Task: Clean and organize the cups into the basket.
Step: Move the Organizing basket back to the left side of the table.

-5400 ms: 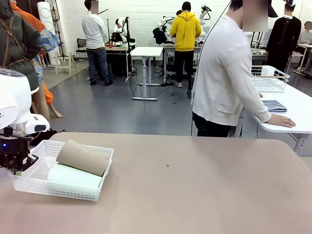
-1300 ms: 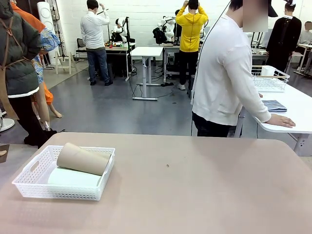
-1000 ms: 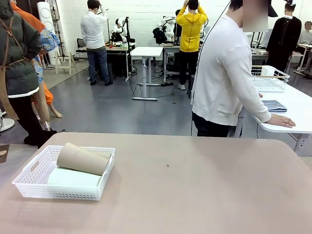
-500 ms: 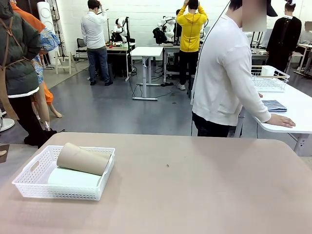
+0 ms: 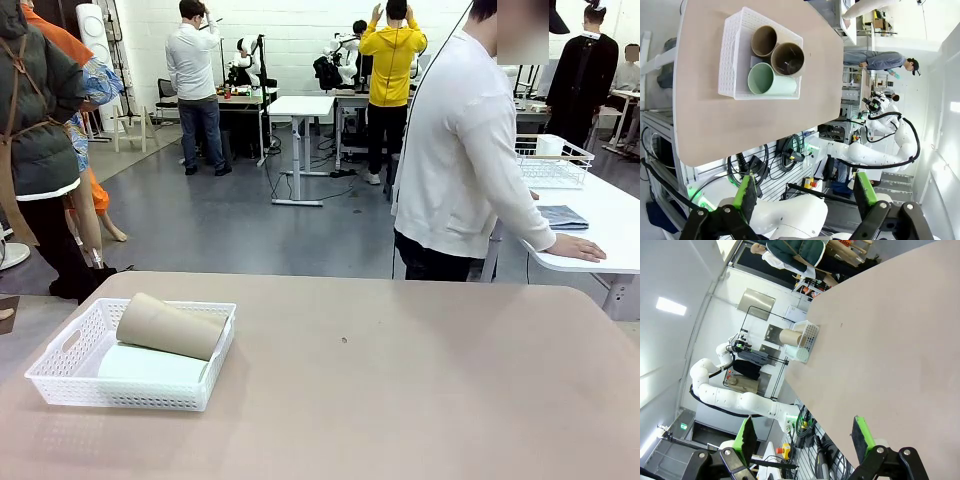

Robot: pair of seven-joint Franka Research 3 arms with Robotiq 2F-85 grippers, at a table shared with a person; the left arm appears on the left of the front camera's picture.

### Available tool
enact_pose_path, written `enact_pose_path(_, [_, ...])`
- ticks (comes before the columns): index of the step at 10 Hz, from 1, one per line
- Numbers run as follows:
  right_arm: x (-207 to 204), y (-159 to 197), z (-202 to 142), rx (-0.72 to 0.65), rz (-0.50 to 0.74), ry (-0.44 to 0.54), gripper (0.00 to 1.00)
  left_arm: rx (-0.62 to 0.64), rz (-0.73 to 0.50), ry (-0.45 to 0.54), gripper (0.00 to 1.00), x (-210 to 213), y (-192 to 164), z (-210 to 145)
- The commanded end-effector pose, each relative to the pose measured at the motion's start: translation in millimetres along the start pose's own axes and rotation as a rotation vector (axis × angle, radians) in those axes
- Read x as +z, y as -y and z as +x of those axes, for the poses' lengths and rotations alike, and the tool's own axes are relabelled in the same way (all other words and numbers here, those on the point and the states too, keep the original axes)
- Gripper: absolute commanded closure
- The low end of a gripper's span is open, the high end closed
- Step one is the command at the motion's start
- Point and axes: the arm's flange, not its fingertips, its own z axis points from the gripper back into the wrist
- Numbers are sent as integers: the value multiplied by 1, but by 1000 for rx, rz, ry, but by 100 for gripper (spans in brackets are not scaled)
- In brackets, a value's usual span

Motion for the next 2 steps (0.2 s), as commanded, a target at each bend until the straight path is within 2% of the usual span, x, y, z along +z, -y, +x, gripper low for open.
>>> enact_pose_path(1, [-2, 0, 0, 8, -2, 0, 0, -4, -9, 1, 0, 2, -1, -1])
enact_pose_path(2, [-2, 0, 0, 8, -2, 0, 0, -4, -9, 1, 0, 2, -1, -1])
